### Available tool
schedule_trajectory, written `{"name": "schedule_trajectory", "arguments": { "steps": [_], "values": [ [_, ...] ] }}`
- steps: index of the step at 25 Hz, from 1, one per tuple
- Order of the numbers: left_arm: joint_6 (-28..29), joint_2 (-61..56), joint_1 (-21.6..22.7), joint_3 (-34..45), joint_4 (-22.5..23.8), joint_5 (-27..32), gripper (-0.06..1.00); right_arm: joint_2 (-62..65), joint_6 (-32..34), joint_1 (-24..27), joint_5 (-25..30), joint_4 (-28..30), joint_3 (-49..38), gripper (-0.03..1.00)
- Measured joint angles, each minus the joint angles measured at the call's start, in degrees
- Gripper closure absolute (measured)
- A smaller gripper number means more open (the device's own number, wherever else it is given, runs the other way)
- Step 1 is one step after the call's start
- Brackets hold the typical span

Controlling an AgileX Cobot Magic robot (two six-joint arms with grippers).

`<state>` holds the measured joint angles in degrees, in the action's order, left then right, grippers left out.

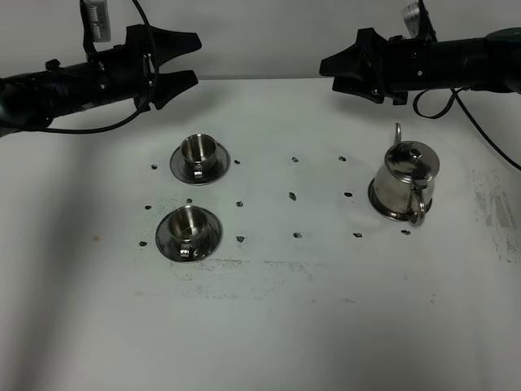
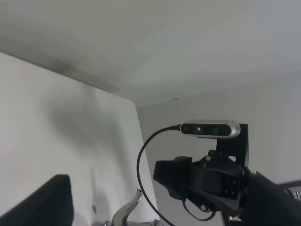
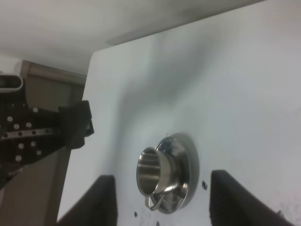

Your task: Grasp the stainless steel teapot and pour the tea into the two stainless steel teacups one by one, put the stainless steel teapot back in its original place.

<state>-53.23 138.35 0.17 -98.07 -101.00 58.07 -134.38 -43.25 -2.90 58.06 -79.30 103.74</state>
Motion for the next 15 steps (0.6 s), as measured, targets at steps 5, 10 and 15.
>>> {"name": "schedule_trajectory", "arguments": {
  "steps": [5, 10, 15],
  "values": [
    [0.1, 0.0, 0.0, 0.0, 0.0, 0.0, 0.23, 0.0, 0.2, 0.0, -0.1, 0.0, 0.0, 0.51],
    [0.1, 0.0, 0.0, 0.0, 0.0, 0.2, 0.23, 0.0, 0.2, 0.0, -0.5, 0.0, 0.0, 0.51],
    [0.1, 0.0, 0.0, 0.0, 0.0, 0.2, 0.23, 0.0, 0.2, 0.0, -0.9, 0.0, 0.0, 0.51]
  ]
}}
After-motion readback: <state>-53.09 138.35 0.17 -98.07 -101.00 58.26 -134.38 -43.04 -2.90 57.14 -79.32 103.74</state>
